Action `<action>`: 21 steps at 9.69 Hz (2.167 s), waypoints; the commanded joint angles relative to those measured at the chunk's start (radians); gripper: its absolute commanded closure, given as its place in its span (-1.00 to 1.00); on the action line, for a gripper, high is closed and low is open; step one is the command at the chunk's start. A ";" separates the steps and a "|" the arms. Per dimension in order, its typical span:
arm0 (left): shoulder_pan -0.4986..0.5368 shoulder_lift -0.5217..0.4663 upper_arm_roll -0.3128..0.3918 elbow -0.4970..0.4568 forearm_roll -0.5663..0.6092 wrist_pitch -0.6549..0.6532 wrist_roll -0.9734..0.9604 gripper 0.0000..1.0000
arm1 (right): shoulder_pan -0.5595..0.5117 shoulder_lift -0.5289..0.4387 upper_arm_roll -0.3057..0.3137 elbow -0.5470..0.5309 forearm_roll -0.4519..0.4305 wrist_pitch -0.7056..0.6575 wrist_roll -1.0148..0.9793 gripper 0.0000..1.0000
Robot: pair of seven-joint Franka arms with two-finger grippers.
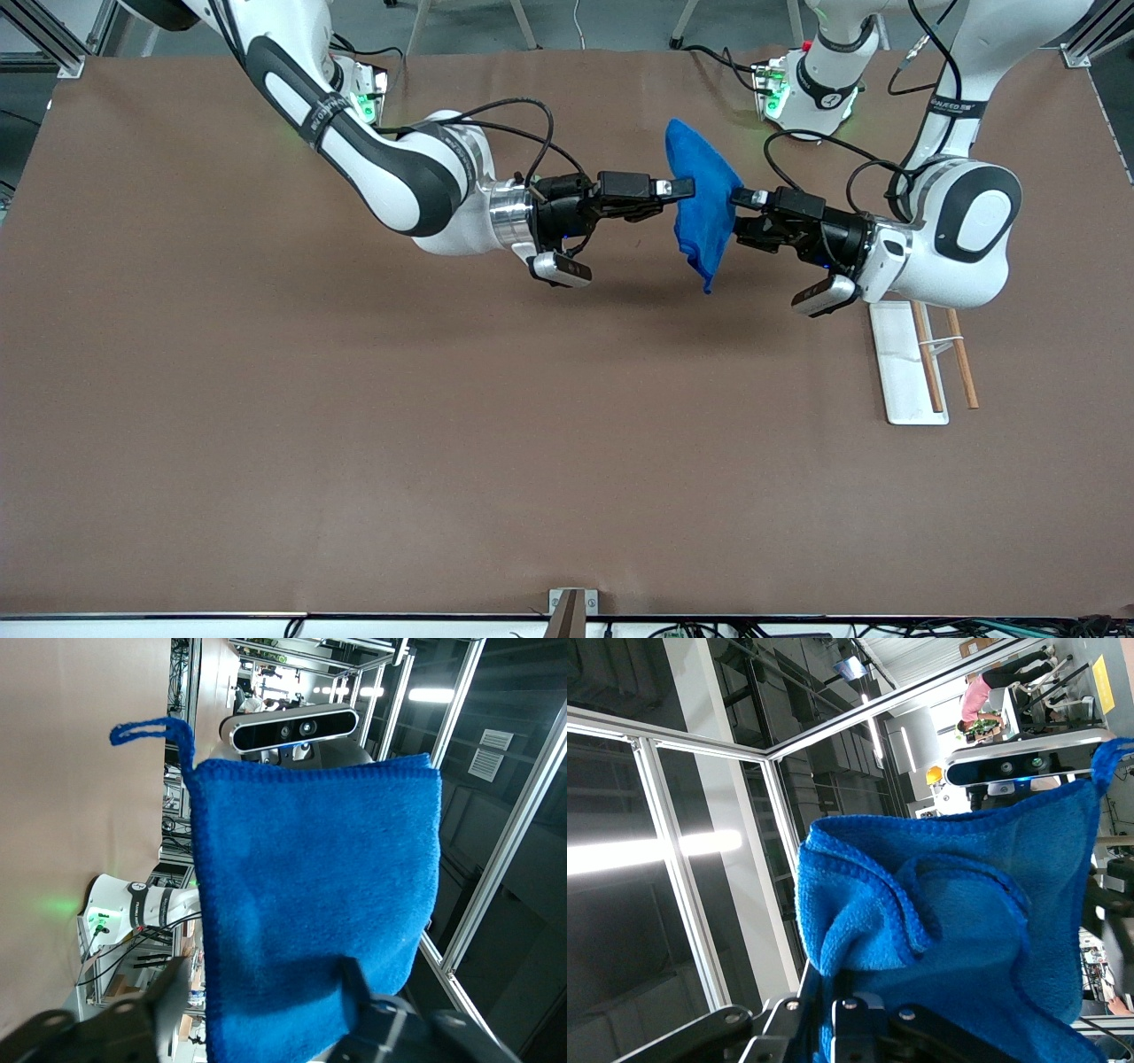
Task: Right arm passes towel to left arm to hang
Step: 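Grasp the towel with the left gripper while the right gripper releases it, then carry the towel to the dowels while the right gripper withdraws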
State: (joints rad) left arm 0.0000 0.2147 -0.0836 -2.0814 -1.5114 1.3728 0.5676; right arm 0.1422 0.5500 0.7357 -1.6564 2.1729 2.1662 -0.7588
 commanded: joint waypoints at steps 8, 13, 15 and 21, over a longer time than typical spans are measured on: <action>0.027 0.015 0.010 0.076 0.115 0.040 -0.008 1.00 | -0.013 -0.008 0.011 0.006 0.018 0.082 -0.025 0.45; 0.057 0.037 0.013 0.236 0.325 0.045 -0.118 1.00 | -0.103 -0.036 -0.005 -0.045 -0.361 0.253 0.030 -1.00; 0.060 0.043 0.012 0.292 0.489 0.110 -0.114 1.00 | -0.116 -0.029 -0.105 -0.051 -0.575 0.242 0.033 -1.00; 0.055 0.087 0.103 0.369 0.824 0.267 -0.104 1.00 | -0.113 -0.035 -0.442 0.007 -1.340 0.061 0.354 -1.00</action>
State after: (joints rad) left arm 0.0610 0.2606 -0.0170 -1.7245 -0.7293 1.6235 0.4468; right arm 0.0173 0.5432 0.3344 -1.6587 0.9637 2.2356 -0.5149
